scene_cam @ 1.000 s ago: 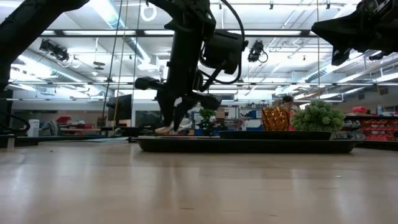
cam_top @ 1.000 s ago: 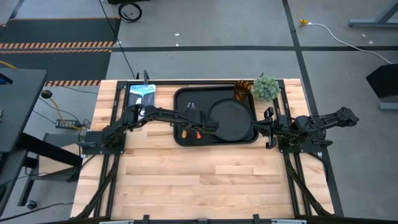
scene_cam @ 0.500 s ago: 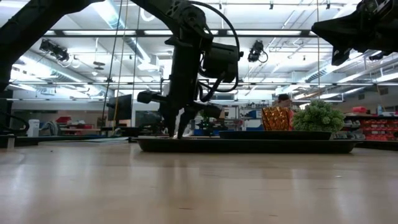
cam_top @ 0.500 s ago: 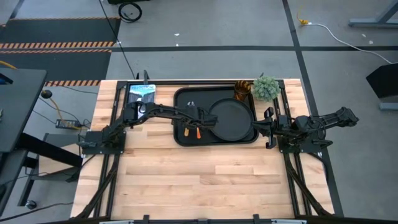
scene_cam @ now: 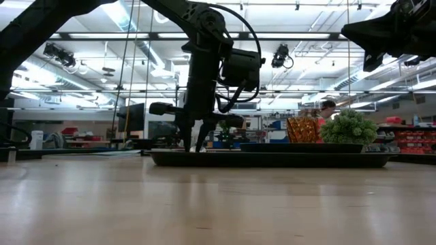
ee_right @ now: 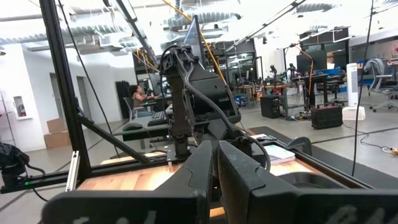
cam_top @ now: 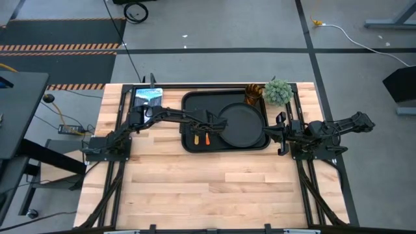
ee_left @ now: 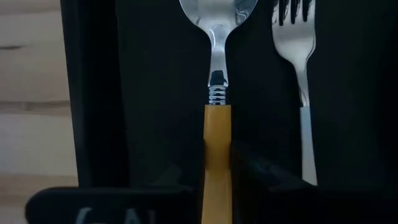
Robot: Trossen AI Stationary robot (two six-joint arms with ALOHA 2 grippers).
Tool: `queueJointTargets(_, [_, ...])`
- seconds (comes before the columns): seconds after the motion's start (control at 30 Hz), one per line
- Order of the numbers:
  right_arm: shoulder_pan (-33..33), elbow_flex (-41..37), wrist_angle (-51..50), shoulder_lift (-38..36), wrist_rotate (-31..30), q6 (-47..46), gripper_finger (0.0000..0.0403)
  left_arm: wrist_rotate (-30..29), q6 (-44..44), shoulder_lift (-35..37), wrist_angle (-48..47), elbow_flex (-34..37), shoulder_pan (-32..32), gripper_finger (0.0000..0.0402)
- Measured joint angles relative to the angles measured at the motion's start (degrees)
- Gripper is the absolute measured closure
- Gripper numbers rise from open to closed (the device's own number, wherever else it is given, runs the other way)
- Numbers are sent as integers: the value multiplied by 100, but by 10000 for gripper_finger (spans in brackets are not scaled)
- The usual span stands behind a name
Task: Pick and place plate/cup/fork/spoon on tray
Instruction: Put the yellow spoon on the black tray to the left of the orange fork
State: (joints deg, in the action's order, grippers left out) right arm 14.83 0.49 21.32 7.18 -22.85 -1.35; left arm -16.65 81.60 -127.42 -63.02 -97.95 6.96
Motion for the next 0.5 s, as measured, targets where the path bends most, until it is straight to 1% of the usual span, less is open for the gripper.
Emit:
queueJointTargets(0.3, [-2, 0, 0, -2, 0, 0, 369, 149, 180, 0, 15, 0, -10, 330])
queueJointTargets(0.5, [-2, 0, 0, 0, -1, 0, 369, 145, 183, 0, 15, 0, -48, 308])
